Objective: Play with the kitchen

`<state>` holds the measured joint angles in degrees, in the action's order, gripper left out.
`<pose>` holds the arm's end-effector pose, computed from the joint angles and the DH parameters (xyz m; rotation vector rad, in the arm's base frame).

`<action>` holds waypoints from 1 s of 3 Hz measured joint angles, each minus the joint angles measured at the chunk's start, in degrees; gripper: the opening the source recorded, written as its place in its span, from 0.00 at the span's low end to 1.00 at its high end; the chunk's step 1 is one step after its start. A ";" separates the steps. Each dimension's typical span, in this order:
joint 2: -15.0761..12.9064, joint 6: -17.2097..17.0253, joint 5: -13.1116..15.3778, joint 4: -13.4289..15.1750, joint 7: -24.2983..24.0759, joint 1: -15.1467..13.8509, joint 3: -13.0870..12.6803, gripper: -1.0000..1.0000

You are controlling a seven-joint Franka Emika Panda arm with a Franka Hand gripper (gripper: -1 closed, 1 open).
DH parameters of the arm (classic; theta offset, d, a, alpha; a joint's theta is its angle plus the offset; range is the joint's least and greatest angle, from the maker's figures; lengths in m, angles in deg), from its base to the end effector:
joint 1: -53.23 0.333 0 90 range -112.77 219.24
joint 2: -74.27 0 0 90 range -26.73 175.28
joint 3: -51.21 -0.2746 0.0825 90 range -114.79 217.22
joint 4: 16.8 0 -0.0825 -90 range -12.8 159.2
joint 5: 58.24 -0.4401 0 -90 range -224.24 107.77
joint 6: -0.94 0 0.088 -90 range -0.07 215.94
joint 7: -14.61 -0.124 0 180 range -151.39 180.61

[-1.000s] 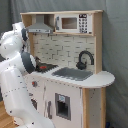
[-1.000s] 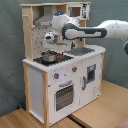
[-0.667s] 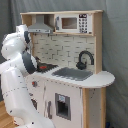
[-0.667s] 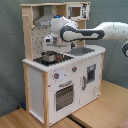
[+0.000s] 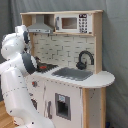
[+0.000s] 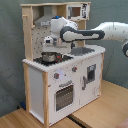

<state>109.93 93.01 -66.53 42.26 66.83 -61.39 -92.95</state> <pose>0.5664 0.4853 0.4830 2.1170 2.0298 0.0261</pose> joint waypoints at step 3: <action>-2.57 -14.22 -0.02 -4.50 -4.80 -0.21 0.32 0.00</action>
<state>107.36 78.79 -66.55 37.75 62.04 -61.61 -92.63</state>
